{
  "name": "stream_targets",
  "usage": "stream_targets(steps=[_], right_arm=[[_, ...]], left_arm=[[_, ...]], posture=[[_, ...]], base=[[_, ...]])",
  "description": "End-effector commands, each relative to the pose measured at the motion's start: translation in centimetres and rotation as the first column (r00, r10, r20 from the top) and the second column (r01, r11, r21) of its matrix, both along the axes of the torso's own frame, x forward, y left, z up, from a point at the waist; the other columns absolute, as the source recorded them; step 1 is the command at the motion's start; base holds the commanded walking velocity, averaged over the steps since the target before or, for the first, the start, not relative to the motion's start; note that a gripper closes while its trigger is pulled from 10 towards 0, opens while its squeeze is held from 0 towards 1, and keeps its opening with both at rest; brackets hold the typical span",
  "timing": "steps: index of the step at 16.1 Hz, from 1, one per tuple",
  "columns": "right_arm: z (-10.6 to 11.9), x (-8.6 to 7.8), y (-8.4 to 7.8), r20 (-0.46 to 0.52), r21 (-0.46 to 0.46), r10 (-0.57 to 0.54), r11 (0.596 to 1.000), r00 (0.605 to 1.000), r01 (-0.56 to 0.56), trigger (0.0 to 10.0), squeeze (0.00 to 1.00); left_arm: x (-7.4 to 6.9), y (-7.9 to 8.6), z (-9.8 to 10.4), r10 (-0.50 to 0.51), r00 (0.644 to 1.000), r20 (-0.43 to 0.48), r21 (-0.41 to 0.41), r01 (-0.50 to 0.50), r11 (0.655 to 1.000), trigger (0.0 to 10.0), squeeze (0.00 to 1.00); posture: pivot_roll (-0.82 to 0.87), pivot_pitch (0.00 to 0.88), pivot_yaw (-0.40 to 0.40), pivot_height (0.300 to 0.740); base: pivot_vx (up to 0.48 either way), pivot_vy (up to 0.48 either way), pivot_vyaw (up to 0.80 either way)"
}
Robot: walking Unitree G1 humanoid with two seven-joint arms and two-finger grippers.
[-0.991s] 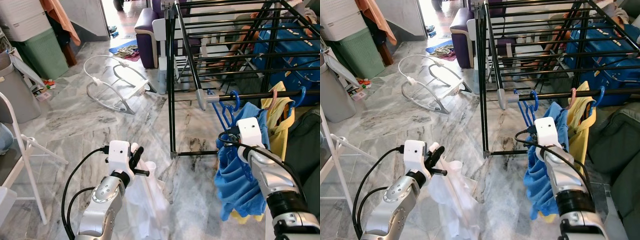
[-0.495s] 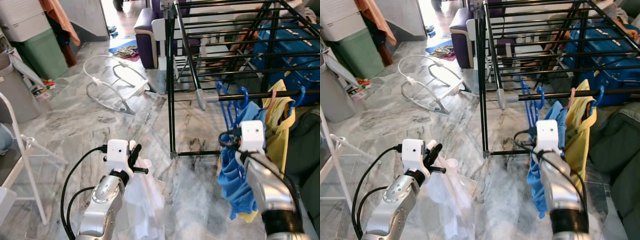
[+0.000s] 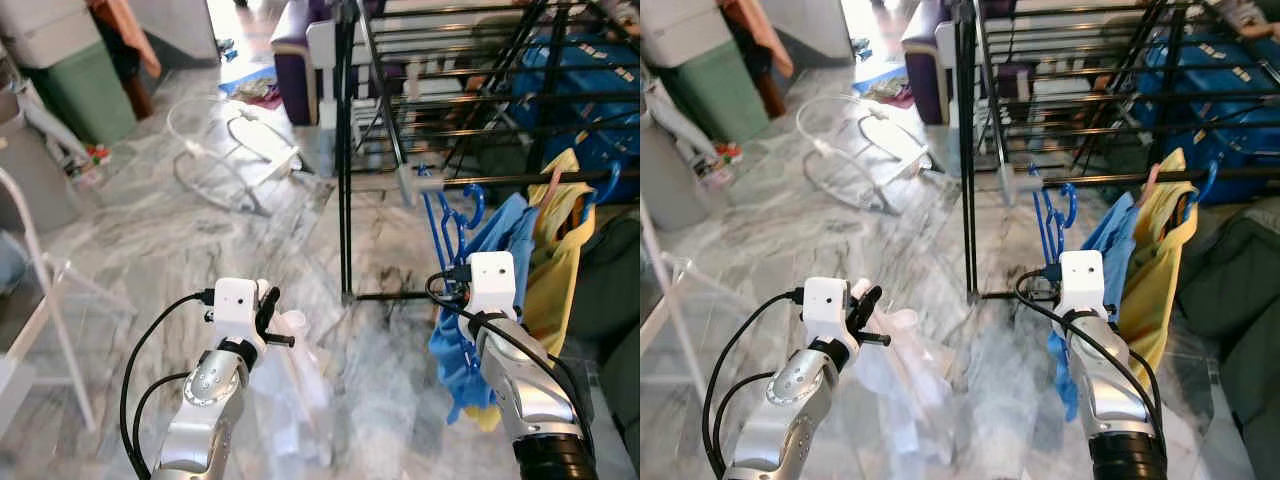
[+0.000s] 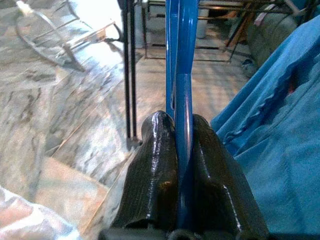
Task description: Hang hanger
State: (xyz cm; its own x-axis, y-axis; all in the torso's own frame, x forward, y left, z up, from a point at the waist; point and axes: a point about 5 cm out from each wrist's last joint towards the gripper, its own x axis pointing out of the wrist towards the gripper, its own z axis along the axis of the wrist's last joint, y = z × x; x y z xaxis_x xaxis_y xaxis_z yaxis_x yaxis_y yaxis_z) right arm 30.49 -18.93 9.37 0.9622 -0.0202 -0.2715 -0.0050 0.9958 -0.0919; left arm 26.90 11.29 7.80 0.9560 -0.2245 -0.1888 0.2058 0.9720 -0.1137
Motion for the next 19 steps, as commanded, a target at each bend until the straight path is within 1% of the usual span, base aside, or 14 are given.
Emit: stream_targets(steps=[1, 4, 19], right_arm=[[0.44, 0.03, 0.38, 0.012, 0.013, 0.013, 1.000, 1.000, -0.013, 10.0, 0.00], [0.34, -0.04, 0.73, 0.004, 0.017, 0.029, 0.999, 1.000, -0.029, 10.0, 0.00], [0.20, -0.01, 0.96, -0.012, 0.018, 0.046, 0.999, 0.999, -0.045, 10.0, 0.00]], left_arm=[[0.06, 0.24, 0.21, 0.011, 1.000, 0.018, 0.008, -0.011, 1.000, 10.0, 0.00], [0.07, 0.25, 0.14, 0.014, 1.000, 0.015, 0.012, -0.014, 1.000, 10.0, 0.00], [0.08, 0.24, -0.10, -0.007, 1.000, 0.008, 0.025, 0.006, 1.000, 10.0, 0.00]], posture=[[-0.14, 0.000, 0.054, 0.740], [-0.14, 0.000, 0.051, 0.740], [-0.13, 0.000, 0.051, 0.740]], base=[[-0.326, 0.000, 0.00], [-0.356, 0.000, 0.00], [-0.370, 0.000, 0.00]])
